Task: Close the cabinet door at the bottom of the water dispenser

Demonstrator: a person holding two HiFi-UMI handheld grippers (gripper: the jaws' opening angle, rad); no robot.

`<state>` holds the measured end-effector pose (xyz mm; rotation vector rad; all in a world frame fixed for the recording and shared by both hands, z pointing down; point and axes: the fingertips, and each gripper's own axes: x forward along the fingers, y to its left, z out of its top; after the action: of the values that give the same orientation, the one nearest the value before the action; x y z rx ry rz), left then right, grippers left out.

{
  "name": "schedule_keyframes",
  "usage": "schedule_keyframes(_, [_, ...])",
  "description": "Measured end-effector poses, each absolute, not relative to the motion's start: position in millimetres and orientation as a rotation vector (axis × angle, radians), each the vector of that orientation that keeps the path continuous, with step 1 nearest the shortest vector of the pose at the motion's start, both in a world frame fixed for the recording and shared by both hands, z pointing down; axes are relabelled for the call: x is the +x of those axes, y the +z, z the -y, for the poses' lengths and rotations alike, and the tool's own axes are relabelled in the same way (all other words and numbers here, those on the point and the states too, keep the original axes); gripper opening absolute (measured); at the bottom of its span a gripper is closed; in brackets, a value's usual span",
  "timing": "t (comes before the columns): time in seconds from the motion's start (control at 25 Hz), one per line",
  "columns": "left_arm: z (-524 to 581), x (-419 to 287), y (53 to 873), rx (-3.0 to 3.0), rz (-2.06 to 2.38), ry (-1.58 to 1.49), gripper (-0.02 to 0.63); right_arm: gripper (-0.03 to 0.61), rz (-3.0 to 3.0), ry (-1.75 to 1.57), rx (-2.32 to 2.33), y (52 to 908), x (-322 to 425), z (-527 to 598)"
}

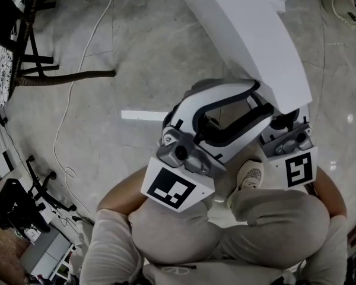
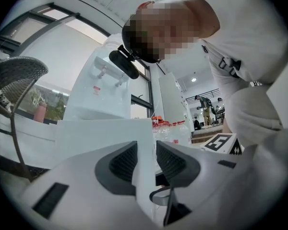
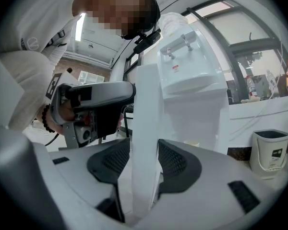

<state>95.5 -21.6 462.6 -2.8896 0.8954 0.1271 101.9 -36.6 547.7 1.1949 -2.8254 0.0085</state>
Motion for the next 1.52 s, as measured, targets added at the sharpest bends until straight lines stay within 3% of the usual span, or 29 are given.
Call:
schedule_keyframes(0.68, [38, 120, 474, -2.913, -0.829, 0.113, 0.123, 0.178, 2.789, -0.013, 1.426, 544, 155, 74])
schedule_keyframes(1.28, [88, 119, 502, -2.912, -1.037, 0.001, 0.117, 0.193, 2.68, -0.07, 1.554, 548, 196, 115])
schedule_keyframes(1.44, [107, 117, 508, -2.85, -1.157, -0.059, 0.008, 0.193, 2.662, -0.092, 1.561, 550, 199, 117])
schedule_keyframes(1.52, [113, 121, 512, -2.85, -1.159, -0.082, 0.008, 0.193, 2.659, -0.095, 1.568, 550, 200, 118])
